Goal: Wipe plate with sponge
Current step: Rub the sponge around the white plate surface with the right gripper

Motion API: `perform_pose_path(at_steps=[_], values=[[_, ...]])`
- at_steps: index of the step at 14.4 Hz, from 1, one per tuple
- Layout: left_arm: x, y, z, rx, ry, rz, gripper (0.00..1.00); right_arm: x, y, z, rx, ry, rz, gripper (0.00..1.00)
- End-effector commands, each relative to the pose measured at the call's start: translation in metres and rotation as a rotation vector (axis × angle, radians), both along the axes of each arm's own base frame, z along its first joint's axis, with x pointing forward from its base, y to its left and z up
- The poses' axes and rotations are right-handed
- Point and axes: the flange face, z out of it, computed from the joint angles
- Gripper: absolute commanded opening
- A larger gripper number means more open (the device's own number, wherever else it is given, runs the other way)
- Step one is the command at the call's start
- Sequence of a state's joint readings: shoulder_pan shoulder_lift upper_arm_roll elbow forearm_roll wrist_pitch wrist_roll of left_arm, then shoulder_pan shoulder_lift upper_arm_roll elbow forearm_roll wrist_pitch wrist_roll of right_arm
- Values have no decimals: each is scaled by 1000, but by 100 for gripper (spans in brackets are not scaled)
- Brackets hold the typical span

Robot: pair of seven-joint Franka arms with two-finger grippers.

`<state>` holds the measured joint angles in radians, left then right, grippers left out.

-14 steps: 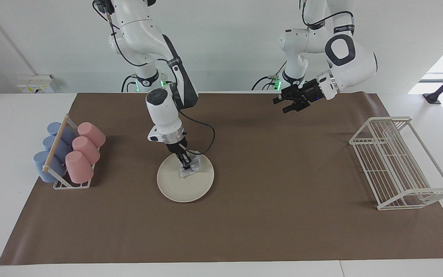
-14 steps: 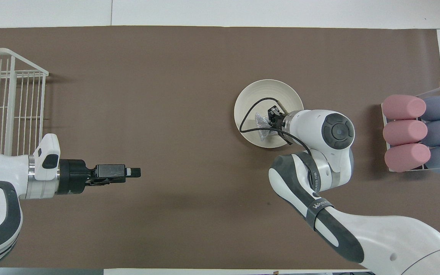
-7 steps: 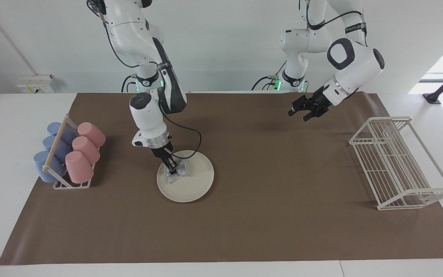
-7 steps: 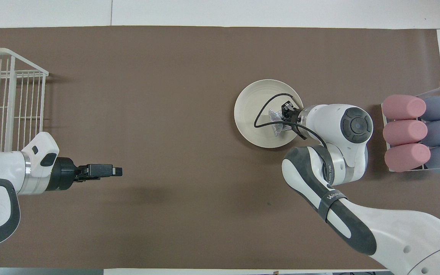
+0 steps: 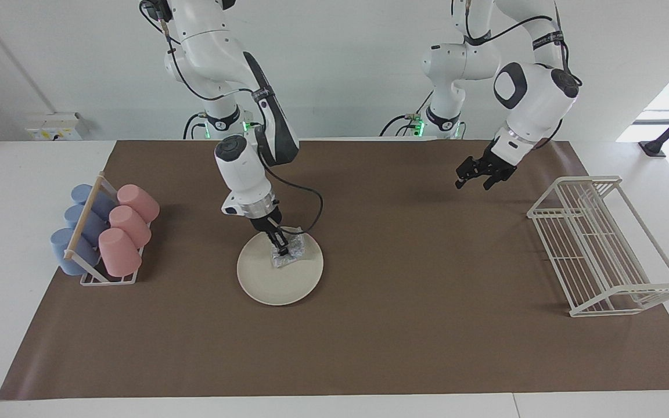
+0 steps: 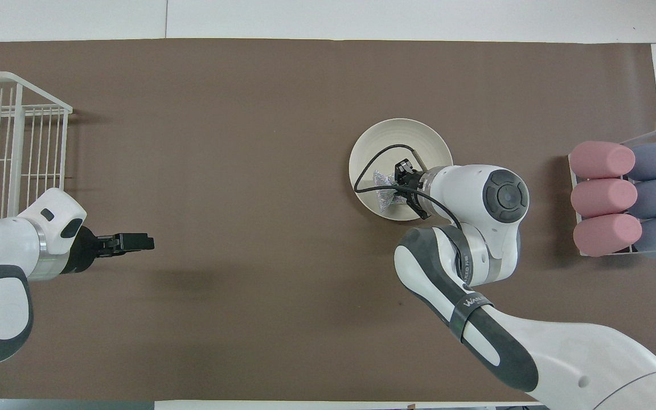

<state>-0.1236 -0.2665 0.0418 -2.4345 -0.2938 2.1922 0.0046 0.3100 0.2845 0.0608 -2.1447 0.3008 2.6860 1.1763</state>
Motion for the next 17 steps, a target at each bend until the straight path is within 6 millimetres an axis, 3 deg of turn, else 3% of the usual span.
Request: perform_pose_path(at_steps=[1, 4, 11, 13, 17], values=[[8, 9, 0, 24, -7, 30, 100, 3, -3, -15, 15, 14, -17, 0], [7, 2, 0, 25, -7, 10, 100, 14, -35, -17, -18, -20, 83, 0], [7, 3, 0, 25, -6, 16, 100, 24, -62, -16, -44, -50, 164, 0], [7, 3, 0, 25, -6, 16, 100, 19, -48, -16, -36, -40, 154, 0], [7, 1, 0, 25, -7, 14, 100, 3, -1, -15, -1, -4, 72, 0]])
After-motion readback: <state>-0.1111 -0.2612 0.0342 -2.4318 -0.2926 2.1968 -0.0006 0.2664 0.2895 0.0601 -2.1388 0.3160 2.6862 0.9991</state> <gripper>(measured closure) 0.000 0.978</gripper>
